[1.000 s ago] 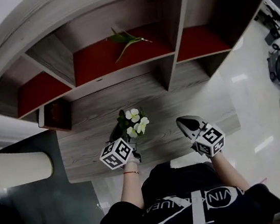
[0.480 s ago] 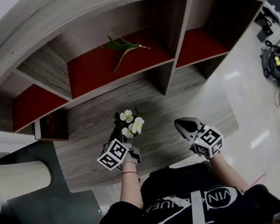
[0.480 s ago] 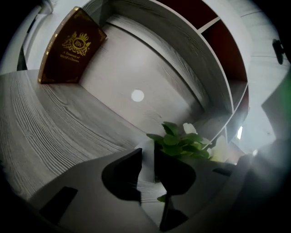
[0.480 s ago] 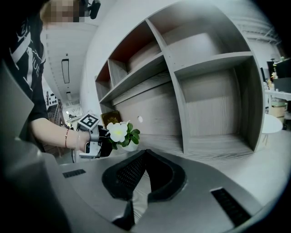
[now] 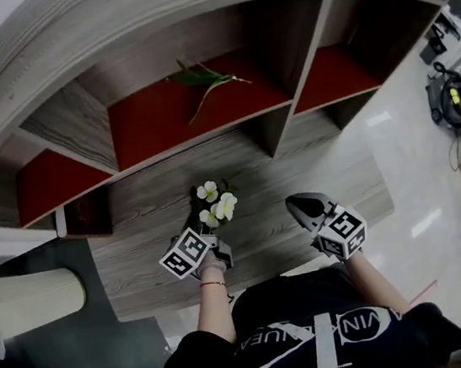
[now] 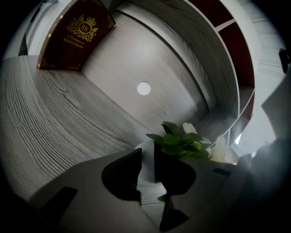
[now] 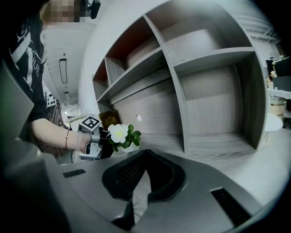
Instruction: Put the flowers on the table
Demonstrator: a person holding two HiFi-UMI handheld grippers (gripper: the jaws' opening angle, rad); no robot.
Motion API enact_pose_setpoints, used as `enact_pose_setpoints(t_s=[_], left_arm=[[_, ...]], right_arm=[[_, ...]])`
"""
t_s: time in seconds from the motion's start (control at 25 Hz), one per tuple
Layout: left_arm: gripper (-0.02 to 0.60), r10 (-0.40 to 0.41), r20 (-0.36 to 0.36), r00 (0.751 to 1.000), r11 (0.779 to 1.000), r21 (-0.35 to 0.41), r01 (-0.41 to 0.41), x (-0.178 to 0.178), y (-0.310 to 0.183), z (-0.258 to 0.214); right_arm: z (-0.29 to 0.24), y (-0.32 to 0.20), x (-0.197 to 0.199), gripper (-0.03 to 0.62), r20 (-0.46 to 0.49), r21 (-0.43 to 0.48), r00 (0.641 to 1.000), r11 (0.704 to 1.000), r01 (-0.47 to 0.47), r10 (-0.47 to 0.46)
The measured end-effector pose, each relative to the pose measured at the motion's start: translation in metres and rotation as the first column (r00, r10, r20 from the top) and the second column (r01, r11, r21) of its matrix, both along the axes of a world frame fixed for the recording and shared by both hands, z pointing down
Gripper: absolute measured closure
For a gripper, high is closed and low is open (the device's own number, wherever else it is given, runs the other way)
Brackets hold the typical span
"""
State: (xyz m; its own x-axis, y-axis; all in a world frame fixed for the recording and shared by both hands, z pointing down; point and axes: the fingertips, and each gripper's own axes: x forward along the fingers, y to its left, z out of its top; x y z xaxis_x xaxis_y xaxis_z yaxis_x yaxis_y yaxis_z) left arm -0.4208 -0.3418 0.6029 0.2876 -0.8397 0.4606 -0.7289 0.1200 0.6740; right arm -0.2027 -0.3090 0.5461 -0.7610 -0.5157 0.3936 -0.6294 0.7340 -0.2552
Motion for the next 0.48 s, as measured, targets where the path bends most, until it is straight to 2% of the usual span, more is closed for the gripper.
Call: enact_pose_setpoints(t_s=[0.48], left_arm=[[0.485,0.008,-0.013,1.0,1.0,0.002,-0.008,-0.0049,-0.0033,0.0009]], right_arm=[[0.0027,-0.0028,-0.0101,0.583,-0.006,-0.011,1.0,1.0,0.014,-0.014]])
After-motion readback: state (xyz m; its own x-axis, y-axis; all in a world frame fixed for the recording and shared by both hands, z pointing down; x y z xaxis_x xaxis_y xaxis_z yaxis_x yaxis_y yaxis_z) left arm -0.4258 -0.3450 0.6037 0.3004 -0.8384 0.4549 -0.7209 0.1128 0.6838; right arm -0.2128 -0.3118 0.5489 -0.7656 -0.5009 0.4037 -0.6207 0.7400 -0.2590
